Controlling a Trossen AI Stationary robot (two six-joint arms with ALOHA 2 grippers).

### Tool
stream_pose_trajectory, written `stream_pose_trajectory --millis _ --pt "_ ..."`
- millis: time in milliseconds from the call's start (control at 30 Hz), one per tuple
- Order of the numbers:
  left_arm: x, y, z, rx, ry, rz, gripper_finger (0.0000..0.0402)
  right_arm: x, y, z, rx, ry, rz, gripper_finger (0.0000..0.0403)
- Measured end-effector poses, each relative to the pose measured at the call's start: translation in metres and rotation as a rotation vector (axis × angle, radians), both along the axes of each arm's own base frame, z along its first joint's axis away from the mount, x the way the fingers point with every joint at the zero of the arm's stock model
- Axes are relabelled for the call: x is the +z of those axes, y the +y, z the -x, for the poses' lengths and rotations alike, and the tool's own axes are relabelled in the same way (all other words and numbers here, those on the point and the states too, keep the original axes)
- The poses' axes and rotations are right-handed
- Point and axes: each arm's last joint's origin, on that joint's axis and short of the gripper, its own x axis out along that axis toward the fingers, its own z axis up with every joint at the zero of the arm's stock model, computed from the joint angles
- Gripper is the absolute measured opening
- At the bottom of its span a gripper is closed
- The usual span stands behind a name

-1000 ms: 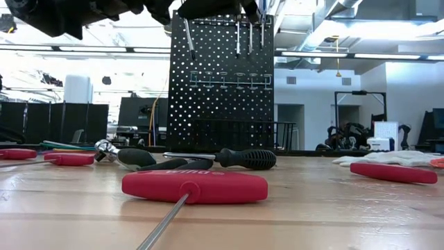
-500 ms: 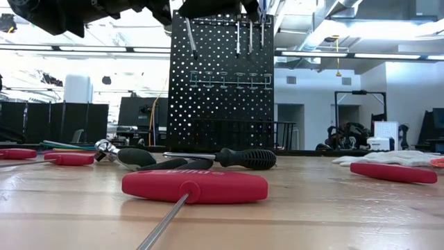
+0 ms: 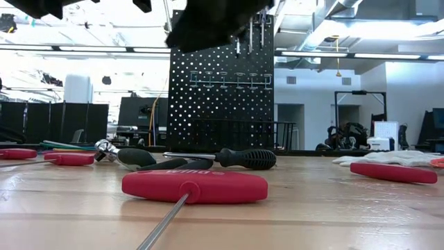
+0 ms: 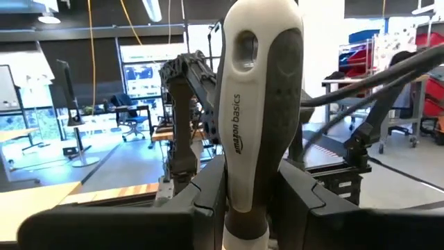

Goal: Hang tools onto peg board
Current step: Hang the gray phillips screw onto the black pegboard

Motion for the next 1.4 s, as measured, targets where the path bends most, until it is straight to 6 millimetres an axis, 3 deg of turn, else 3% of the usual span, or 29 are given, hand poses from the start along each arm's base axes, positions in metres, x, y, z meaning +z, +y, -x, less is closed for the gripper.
stream_pose_trajectory --millis 200,400,667,867,1100,1267,1400 --pt "0.000 0.001 0.003 0.011 0.014 -0.004 0.0068 -0.014 -0.001 -0.017 -0.034 -0.095 0.068 0.0166" --pt "-0.001 0.001 0.003 0.020 0.023 -0.011 0.0068 -0.012 -0.005 -0.017 -0.098 -0.112 0.095 0.0111" --pt "-0.001 0.000 0.003 0.016 0.027 -0.014 0.0068 -0.010 0.008 -0.015 -0.066 -0.123 0.117 0.0016" --pt "-0.004 0.002 0.002 0.056 0.053 -0.017 0.0086 -0.012 0.002 -0.015 -0.087 -0.107 0.098 0.0008" --pt "-0.011 0.010 0.015 0.290 0.196 -0.169 0.0225 -0.004 -0.023 -0.008 -0.156 -0.039 0.052 0.0002" --pt "-0.004 0.019 0.042 0.527 0.238 -0.175 0.0247 0.027 -0.051 -0.002 -0.216 -0.115 0.032 0.0001" --pt "0.002 0.021 0.060 0.557 0.221 -0.153 0.0249 0.057 -0.083 0.007 -0.226 -0.195 -0.013 0.0001"
